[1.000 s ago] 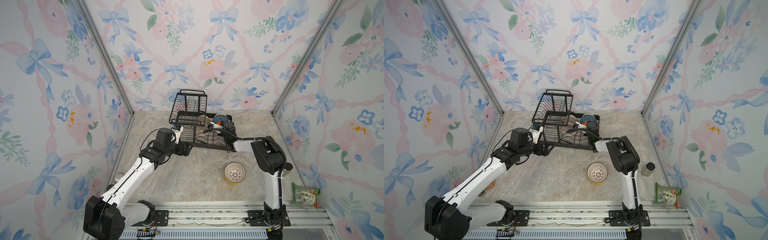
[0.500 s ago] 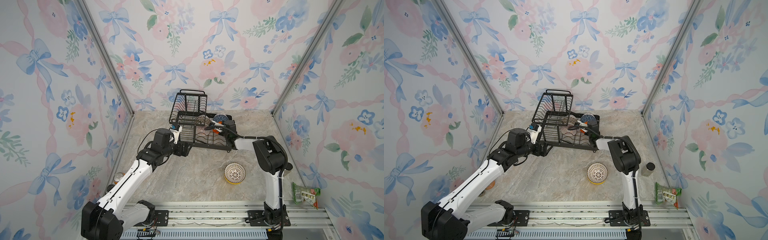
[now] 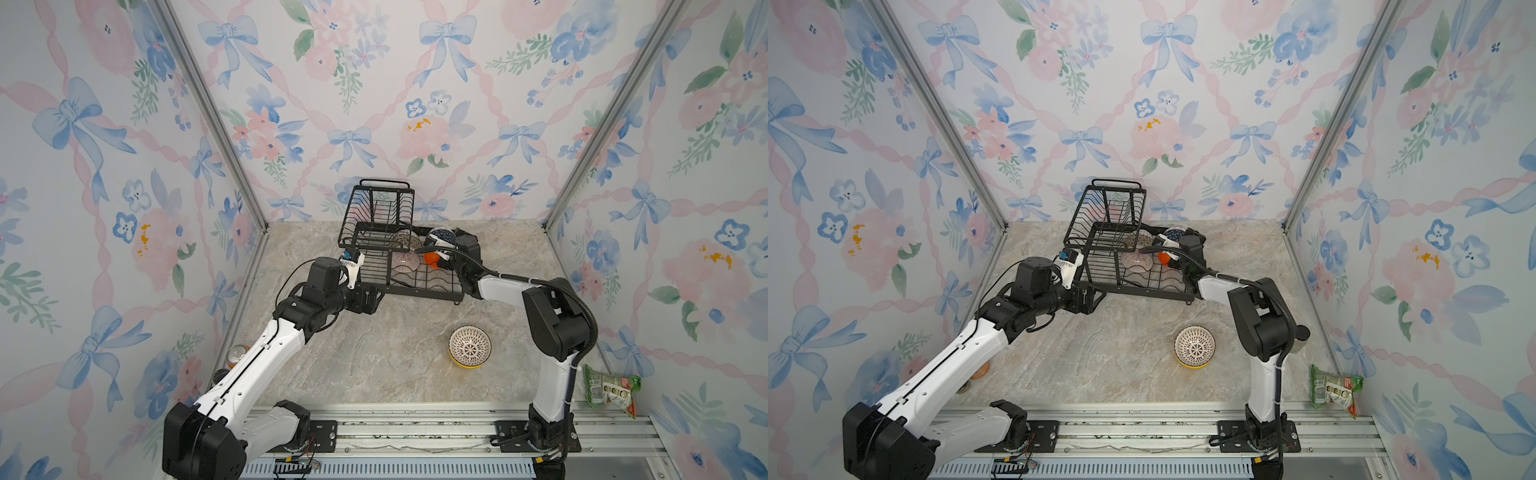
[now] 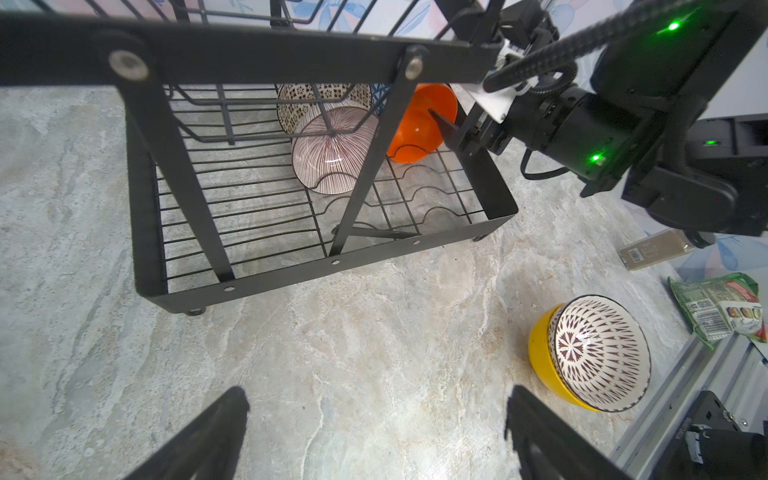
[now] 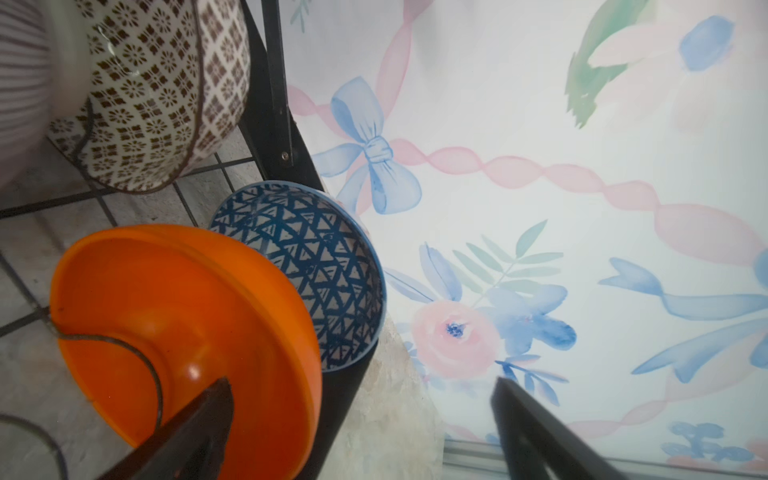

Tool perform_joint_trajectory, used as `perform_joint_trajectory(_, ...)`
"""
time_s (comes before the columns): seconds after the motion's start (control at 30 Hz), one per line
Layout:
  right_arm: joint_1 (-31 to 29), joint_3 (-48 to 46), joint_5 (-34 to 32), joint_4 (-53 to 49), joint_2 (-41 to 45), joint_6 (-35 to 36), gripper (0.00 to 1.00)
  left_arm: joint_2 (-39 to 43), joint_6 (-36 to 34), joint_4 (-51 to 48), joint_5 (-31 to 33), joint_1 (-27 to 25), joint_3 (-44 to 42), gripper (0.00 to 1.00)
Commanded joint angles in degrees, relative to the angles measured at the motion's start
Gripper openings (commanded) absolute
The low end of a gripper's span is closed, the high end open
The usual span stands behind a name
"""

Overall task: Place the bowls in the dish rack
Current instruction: 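Open the right gripper to release the orange bowl in the rack, then move the left gripper over the yellow bowl while the right withdraws from the rack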

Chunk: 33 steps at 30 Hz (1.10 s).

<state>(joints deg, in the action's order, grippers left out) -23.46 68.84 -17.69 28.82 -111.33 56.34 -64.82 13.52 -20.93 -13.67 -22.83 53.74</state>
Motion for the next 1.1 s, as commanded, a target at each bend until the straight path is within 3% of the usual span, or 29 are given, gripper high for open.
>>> perform_joint_trajectory(0.0,-1.19,-2.84,0.45,-6.53,7.96,-7.39,0.97,0.55,0.46,-0.42,-1.27,0.24,0.71,0.98)
perform_joint_trajectory(0.23,-5.54,-9.51,-2.50,-18.16,22.45,-16.69,0.97,2.60,1.45,-0.25,-0.53,-0.34,-1.79,0.98)
perform_joint_trajectory(0.4,-8.76,-12.38,-3.28,-28.57,31.26,-26.62,0.97,4.11,2.58,-0.25,2.58,-4.01,-3.93,0.98)
perform_joint_trajectory(0.73,-13.79,-19.69,-5.95,-41.34,48.01,-43.58,0.97,5.67,7.57,3.53,12.56,-18.66,-7.59,0.98)
perform_joint_trajectory(1.07,-12.92,-18.21,-6.22,-55.95,55.48,-53.25,0.97,-3.83,12.85,8.77,19.91,-30.34,-6.08,0.98)
